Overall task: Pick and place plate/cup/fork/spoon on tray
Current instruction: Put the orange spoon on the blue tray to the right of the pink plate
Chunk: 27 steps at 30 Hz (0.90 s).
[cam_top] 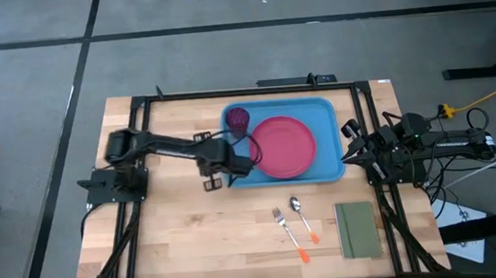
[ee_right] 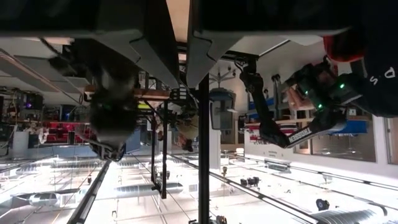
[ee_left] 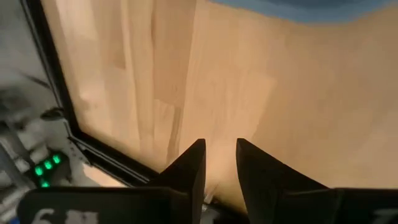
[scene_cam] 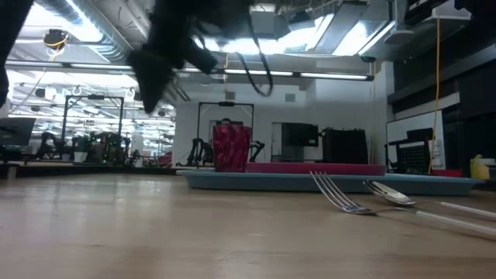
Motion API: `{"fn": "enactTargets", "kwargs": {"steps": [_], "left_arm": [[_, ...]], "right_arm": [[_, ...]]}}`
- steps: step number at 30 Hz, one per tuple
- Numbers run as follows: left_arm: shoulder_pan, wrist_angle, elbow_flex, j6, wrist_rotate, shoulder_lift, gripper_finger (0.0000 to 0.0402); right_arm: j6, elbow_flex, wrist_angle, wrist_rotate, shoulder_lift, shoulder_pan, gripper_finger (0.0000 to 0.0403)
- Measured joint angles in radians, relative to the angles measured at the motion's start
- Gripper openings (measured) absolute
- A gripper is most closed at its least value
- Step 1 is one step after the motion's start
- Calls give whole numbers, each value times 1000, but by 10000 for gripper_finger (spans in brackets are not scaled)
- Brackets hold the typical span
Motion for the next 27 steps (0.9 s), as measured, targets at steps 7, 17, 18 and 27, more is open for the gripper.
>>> {"fn": "enactTargets", "kwargs": {"steps": [7,17,18,27], "left_arm": [[-49,141,-277,145,-19,-337,82],[-47,227,-525,-215,-20,-774,82],[-47,233,-538,-235,-24,-800,82],[-47,694,-796,-142,-69,-1037,82]], "right_arm": [[-2,0,3,1,0,0,36],[-6,1,9,26,0,0,36],[-16,1,9,26,0,0,36],[-24,1,0,26,0,0,36]]}}
